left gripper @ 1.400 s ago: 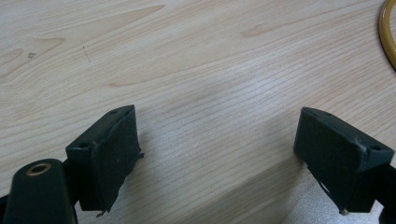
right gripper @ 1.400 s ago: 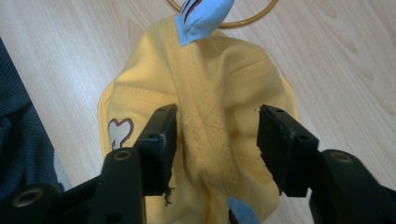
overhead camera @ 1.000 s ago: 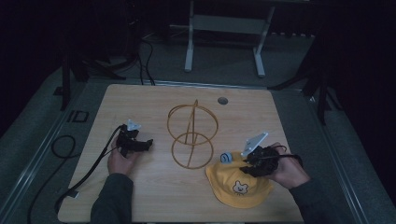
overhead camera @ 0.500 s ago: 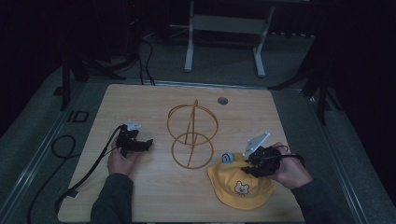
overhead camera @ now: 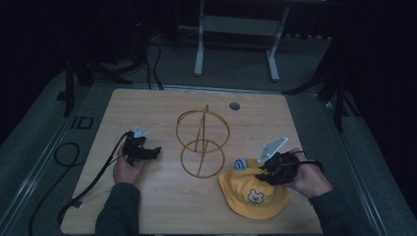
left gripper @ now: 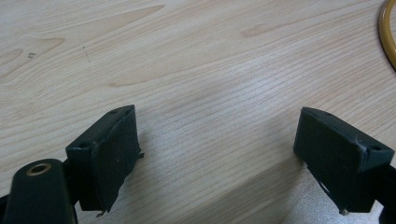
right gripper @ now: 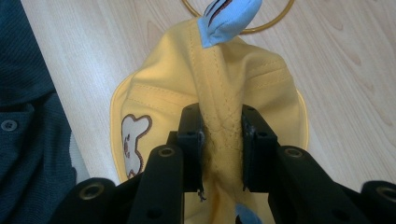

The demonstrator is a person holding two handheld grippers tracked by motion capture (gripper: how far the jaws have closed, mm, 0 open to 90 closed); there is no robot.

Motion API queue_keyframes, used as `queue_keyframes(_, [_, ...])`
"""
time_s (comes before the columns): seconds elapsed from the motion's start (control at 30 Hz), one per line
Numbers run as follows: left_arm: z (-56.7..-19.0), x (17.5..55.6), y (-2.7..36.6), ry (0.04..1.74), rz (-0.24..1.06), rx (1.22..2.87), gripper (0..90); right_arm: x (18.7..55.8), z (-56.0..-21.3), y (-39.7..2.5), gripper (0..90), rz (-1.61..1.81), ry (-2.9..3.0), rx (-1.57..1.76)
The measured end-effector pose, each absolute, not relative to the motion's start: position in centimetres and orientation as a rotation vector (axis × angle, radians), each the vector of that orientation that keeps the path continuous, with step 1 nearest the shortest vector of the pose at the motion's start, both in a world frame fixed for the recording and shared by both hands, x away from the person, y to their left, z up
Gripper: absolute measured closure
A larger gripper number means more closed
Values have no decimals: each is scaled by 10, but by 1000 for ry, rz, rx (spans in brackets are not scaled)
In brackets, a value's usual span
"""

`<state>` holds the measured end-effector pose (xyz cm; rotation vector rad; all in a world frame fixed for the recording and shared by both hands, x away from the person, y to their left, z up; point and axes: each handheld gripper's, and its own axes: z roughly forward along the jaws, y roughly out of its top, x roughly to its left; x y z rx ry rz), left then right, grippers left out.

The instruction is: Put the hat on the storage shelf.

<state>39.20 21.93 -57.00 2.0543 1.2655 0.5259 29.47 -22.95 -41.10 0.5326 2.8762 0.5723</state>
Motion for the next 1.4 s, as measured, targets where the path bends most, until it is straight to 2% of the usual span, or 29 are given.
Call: queue_keyframes(1.4, [-570, 392, 219, 1265, 526, 2055, 139, 303, -366, -261, 732, 716, 2772, 612])
